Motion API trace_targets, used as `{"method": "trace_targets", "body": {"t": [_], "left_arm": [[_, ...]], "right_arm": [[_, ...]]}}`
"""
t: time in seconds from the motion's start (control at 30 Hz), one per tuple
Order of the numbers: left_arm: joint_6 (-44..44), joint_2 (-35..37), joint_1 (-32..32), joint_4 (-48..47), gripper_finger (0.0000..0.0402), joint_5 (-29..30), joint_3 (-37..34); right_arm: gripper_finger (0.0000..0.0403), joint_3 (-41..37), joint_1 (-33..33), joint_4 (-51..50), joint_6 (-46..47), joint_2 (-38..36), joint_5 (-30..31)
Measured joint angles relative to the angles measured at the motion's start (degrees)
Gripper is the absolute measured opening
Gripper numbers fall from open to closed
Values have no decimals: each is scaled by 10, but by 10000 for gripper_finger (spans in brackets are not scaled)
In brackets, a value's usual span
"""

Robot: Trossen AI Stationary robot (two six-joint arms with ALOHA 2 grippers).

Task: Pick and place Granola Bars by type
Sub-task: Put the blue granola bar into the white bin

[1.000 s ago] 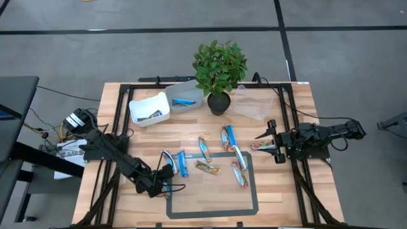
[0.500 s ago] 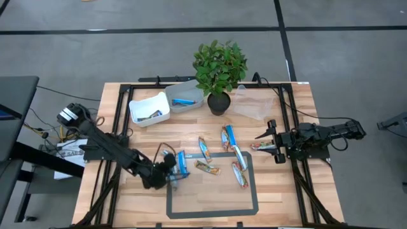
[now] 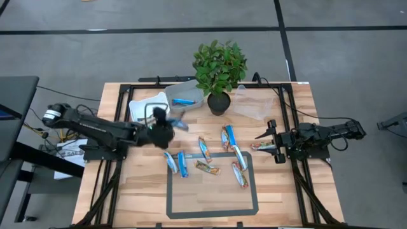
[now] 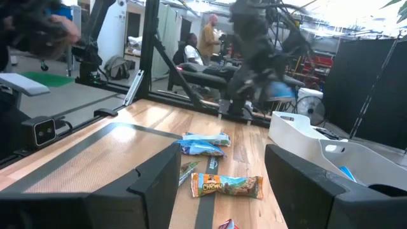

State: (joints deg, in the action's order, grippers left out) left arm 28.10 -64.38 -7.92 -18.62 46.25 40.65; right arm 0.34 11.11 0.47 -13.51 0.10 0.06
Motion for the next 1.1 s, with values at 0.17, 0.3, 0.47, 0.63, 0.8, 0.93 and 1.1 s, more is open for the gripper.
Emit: {"method": "trace_targets", "body": {"t": [0.17, 0.3, 0.47, 0.63, 0.8, 0.93, 1.1], "left_arm": [[-28, 19, 75, -5, 28, 81, 0], [-43, 19, 131, -26, 28, 90, 0], [-94, 18, 196, -82, 28, 73, 0], [-160, 18, 259, -152, 28, -10, 0], [-204, 11, 310, -206, 28, -112, 0], [-220, 5, 333, -222, 28, -134, -1], [-223, 5, 341, -226, 29, -145, -1]], "right_arm": [[224, 0, 0, 0, 0, 0, 0], [224, 0, 0, 0, 0, 0, 0], [224, 0, 0, 0, 0, 0, 0], [224, 0, 0, 0, 0, 0, 0], [223, 0, 0, 0, 0, 0, 0], [223, 0, 0, 0, 0, 0, 0], [224, 0, 0, 0, 0, 0, 0]]}}
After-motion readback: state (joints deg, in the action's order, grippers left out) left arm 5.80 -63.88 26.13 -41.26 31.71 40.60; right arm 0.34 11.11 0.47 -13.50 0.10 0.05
